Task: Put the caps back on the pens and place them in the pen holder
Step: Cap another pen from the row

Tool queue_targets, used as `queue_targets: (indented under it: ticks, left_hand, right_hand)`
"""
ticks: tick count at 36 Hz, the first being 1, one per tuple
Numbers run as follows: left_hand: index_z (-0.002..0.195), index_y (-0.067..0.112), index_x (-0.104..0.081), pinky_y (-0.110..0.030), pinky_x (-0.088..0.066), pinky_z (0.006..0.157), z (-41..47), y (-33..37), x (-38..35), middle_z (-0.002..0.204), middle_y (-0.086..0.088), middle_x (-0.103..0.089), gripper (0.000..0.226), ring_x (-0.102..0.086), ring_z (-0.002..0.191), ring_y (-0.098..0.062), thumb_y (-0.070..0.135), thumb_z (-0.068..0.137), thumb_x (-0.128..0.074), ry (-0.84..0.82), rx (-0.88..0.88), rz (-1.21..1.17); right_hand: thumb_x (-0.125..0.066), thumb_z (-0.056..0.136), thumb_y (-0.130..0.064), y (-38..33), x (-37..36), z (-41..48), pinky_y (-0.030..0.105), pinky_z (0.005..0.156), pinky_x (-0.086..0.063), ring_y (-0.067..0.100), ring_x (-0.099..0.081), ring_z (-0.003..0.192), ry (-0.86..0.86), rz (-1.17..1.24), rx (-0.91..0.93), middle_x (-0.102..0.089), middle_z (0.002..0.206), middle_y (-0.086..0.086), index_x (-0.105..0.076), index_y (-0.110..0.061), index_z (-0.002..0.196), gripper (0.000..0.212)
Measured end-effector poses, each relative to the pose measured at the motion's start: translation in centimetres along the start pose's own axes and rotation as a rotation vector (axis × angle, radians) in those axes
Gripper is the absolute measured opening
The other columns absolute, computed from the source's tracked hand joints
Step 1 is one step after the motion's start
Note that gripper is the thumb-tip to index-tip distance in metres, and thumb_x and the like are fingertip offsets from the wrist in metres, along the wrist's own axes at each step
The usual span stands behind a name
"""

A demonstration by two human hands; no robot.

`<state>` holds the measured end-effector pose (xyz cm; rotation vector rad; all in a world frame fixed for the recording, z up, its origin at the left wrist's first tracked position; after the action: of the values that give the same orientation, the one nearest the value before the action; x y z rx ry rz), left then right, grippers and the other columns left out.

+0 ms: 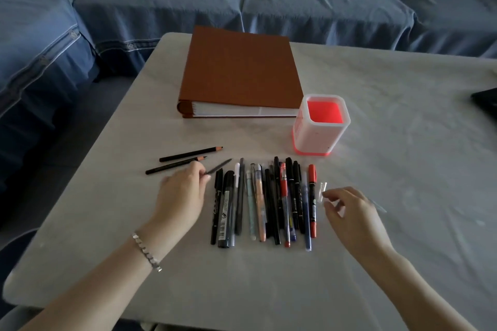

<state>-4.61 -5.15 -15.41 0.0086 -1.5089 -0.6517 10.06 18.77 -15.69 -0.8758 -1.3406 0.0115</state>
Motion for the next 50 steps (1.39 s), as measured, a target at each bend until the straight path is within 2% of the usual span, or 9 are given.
queue_targets:
  ticks: [3,6,16,18,23,26,29,39,50]
  left_hand:
    - [0.089,0.014,-0.050,-0.028,-0.035,0.050,-1.0,2.5,0.5,0.068,0.000,-0.059,0.010,-0.053,0.055,-0.017,0.024,0.092,-0.048,-0.060,-0.046,-0.173]
    - [0.083,0.022,-0.048,-0.018,-0.026,0.044,-2.1,4.6,0.9,0.059,0.008,-0.051,0.008,-0.042,0.045,-0.007,0.025,0.090,-0.051,-0.093,-0.098,-0.249]
    - [0.081,0.022,-0.057,-0.021,-0.041,0.056,-4.0,7.0,1.4,0.071,0.001,-0.064,0.007,-0.054,0.065,-0.012,0.024,0.088,-0.055,-0.207,-0.049,-0.481]
    - [0.081,0.022,-0.057,-0.019,-0.041,0.056,-4.1,7.3,1.6,0.070,0.001,-0.064,0.006,-0.054,0.063,-0.011,0.023,0.087,-0.056,-0.220,-0.033,-0.519]
    - [0.082,0.020,-0.059,-0.013,-0.039,0.050,-4.6,8.5,2.2,0.068,0.000,-0.064,0.005,-0.050,0.050,-0.003,0.020,0.087,-0.058,-0.250,-0.032,-0.651]
    - [0.081,0.016,-0.059,-0.010,-0.036,0.048,-5.0,9.2,2.7,0.067,-0.003,-0.063,0.005,-0.049,0.046,-0.003,0.016,0.086,-0.059,-0.264,-0.047,-0.723]
    - [0.081,0.019,-0.059,-0.010,-0.036,0.046,-5.2,9.7,3.2,0.069,-0.001,-0.062,0.006,-0.051,0.047,-0.004,0.016,0.086,-0.059,-0.263,-0.086,-0.738]
    - [0.082,0.023,-0.060,-0.017,-0.044,0.053,-5.2,9.6,3.8,0.074,-0.001,-0.062,0.006,-0.058,0.060,-0.014,0.018,0.084,-0.062,-0.262,-0.129,-0.730]
    - [0.081,0.025,-0.061,-0.009,-0.034,0.051,-5.5,9.9,4.3,0.069,0.015,-0.061,0.008,-0.051,0.056,-0.003,0.018,0.083,-0.064,-0.266,-0.196,-0.658]
  right_hand:
    - [-0.058,0.085,-0.013,2.1,1.2,0.6,0.031,0.073,-0.046,0.022,-0.057,0.091,0.018,-0.103,-0.050,-0.060,0.106,0.002,-0.066,-0.014,0.106,0.022]
    - [-0.060,0.085,-0.018,3.6,1.9,1.3,0.035,0.084,-0.043,0.028,-0.052,0.109,0.016,-0.212,-0.058,-0.059,0.112,0.007,-0.064,-0.013,0.111,0.027]
    - [-0.054,0.089,-0.022,4.0,1.5,1.5,0.029,0.074,-0.041,0.020,-0.053,0.100,-0.059,-0.216,0.023,-0.061,0.101,0.002,-0.065,-0.013,0.099,0.017]
    - [-0.054,0.089,-0.021,3.7,1.5,1.3,0.029,0.073,-0.044,0.021,-0.056,0.088,-0.038,-0.080,-0.016,-0.063,0.096,0.004,-0.064,-0.012,0.098,0.016]
    - [-0.050,0.091,-0.010,0.7,2.1,0.3,0.016,0.056,-0.047,0.010,-0.056,0.055,0.006,0.627,-0.218,-0.059,0.074,0.003,-0.047,-0.014,0.111,0.021]
    - [-0.050,0.089,-0.002,-1.6,3.1,-0.2,0.016,0.054,-0.051,0.006,-0.060,0.054,-0.015,0.978,-0.265,-0.064,0.072,0.004,-0.052,-0.014,0.105,0.020]
    - [-0.060,0.082,-0.001,-3.7,4.5,-0.8,0.014,0.053,-0.051,0.007,-0.062,0.053,0.054,1.126,-0.250,-0.071,0.066,0.002,-0.057,-0.014,0.093,0.018]
    - [-0.057,0.081,0.006,-5.6,5.7,-1.8,0.015,0.059,-0.053,0.007,-0.059,0.054,0.003,1.069,-0.079,-0.069,0.064,0.001,-0.065,-0.013,0.074,0.022]
    - [-0.064,0.074,0.008,-6.3,5.7,-2.3,0.013,0.056,-0.049,0.006,-0.057,0.050,-0.089,0.964,0.012,-0.070,0.063,0.000,-0.066,-0.012,0.072,0.020]
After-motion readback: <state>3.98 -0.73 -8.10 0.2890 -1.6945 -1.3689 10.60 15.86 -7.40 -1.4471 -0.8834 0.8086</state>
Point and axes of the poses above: each hand's wrist, its own z-axis towards the middle knuckle, its own x-axis out of the back of the hand, y = z × x, the point moved 1 cm from there along z, towards the middle knuckle
